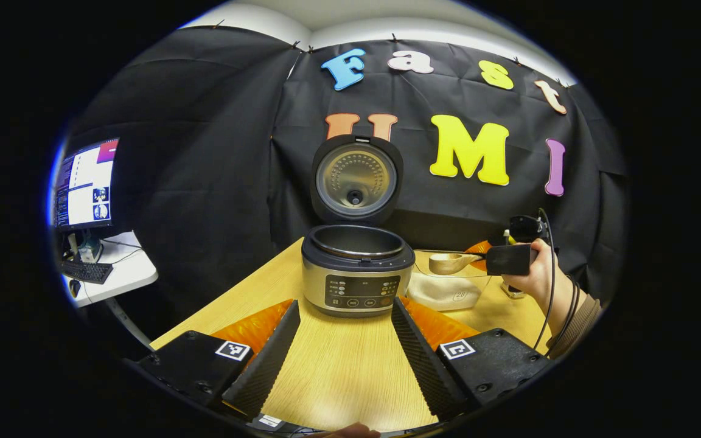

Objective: Close the left gripper, press the button to open the rice cooker; take a wooden spoon from the chopstick holder with the right hand, scoop a spoonful of rice and pour it into the rice cooker, then put the wooden spoon back into the chopstick holder.

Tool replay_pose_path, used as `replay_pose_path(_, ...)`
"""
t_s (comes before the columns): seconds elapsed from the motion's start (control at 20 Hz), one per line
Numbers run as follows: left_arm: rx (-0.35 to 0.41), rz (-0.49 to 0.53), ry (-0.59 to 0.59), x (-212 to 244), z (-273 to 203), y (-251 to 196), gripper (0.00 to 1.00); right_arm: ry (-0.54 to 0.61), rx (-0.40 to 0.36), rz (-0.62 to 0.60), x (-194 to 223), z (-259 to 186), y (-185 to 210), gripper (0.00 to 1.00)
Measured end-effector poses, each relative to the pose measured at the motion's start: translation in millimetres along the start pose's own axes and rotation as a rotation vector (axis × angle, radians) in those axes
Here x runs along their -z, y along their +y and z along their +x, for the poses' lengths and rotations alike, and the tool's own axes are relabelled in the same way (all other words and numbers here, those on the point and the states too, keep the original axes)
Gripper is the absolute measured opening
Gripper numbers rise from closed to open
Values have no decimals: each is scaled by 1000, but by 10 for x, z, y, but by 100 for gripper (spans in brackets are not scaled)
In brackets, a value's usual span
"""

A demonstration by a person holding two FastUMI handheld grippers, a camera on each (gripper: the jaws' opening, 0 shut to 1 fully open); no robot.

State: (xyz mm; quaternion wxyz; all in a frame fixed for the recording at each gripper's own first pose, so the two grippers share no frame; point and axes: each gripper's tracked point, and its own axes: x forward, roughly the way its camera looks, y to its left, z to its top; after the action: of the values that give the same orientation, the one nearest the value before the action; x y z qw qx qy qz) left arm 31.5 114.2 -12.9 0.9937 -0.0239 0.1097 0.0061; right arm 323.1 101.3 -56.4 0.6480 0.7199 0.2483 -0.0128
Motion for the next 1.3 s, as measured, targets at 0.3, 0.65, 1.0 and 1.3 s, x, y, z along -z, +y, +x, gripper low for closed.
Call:
replay_pose_path(0.3,12,-10,-8,-41,-35,7,97,43,-122,97,181,-229,469,3)
replay_pose_path(0.65,5,11,-20,-100,-115,63,97,97,-180,13,753,-325,1027,3)
replay_pose_path(1.0,-2,35,-18,-106,-157,172,97,91,-114,-105,1210,-94,1058,3)
replay_pose_path(1.3,-24,59,-40,-166,-194,228,97,19,-22,-367,1565,295,1082,3)
